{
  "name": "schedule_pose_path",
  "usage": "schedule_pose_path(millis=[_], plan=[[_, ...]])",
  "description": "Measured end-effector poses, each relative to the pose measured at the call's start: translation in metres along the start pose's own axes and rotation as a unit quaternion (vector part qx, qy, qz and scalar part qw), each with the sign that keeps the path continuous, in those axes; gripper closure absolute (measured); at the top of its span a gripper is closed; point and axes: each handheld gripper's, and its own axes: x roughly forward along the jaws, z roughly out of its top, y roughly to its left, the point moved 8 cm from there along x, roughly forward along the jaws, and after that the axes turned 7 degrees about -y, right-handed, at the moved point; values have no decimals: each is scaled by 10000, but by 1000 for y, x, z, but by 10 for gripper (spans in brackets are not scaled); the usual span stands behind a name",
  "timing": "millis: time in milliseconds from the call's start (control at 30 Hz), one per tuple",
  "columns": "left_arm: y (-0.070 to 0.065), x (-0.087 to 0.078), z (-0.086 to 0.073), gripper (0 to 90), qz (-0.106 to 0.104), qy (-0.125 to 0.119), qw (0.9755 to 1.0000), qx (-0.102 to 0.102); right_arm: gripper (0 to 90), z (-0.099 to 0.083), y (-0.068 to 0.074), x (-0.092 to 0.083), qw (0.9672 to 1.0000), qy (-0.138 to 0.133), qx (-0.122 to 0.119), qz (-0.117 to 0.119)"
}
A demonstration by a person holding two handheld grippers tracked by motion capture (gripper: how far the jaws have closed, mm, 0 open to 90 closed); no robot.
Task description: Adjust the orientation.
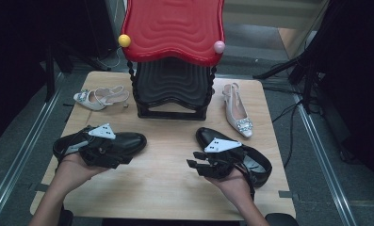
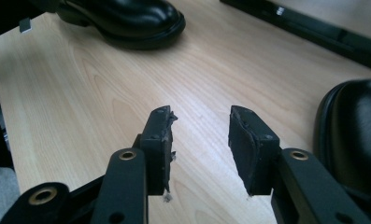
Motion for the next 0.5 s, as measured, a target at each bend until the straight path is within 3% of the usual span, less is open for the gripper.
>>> schedule_pose_path(millis=[267,400,500], plan=[[14,-24,-7,439,333,44,9994,-79,625,-1,1,7,9999,54,-3,121],[23,-35,-10,438,458,-11,9987,-202,611,-1,0,8,9998,68,-191,92],[28,-43,-13,438,538,-24,9982,-281,610,-1,-1,8,9998,93,-99,124]])
